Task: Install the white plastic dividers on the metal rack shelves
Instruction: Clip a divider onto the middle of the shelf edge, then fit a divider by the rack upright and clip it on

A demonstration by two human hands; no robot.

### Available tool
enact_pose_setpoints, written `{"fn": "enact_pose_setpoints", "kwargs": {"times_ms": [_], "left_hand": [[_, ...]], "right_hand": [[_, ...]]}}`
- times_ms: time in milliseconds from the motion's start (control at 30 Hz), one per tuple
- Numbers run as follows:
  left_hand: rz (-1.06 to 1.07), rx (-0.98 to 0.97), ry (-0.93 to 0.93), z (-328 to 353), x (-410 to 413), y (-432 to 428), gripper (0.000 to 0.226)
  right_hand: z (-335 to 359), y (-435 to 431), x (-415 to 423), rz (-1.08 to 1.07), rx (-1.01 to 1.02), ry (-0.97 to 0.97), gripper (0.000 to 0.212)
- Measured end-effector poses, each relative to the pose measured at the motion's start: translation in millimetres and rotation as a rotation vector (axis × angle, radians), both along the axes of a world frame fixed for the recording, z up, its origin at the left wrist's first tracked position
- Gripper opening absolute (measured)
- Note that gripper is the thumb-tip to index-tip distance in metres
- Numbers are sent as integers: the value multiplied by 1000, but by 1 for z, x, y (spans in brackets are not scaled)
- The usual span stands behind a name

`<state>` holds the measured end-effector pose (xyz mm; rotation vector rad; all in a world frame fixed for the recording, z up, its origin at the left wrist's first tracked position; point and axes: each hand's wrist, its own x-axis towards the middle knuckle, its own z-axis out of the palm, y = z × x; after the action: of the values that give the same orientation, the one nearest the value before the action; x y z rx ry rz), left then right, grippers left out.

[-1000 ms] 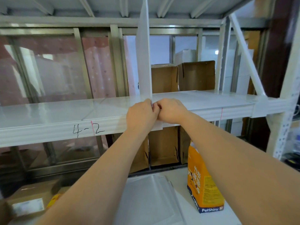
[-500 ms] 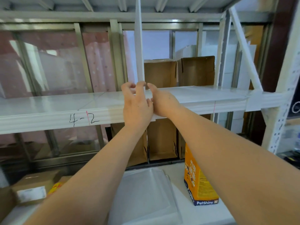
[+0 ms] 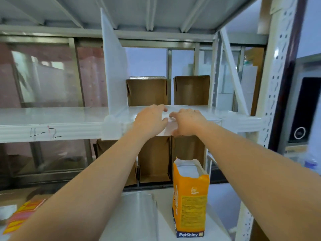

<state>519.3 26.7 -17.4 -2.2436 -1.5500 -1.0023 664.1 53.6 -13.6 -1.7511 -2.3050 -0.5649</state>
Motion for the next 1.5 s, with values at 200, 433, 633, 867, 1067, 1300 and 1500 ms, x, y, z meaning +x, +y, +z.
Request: {"fn": "enact_pose_setpoints", "kwargs": {"times_ms": [200,433,633,867,1067,1300,1500], "left_hand": [[54,-91,254,-3,37,12,46],[335,220,537,4,51,-3,32],[301,498,467,47,52,-6,31],[21,868,-254,68,72,16,66],[-622,-35,-858,59,112,40,82],[-748,-469,-526,22,160,71,83],[-802,-561,-414,22,170,84,93]], "right_hand": [[10,-2,39,-22,-21,-10,49],[15,-4,66,-17,99,95,33],[33,-15,92,-37,369,143,33],[34,-19,97,-74,495,350,42],[32,-3,111,-102,531,693,40],[37,5,122,142,424,1278,33],[29,11,127,130,391,1427,36]]}}
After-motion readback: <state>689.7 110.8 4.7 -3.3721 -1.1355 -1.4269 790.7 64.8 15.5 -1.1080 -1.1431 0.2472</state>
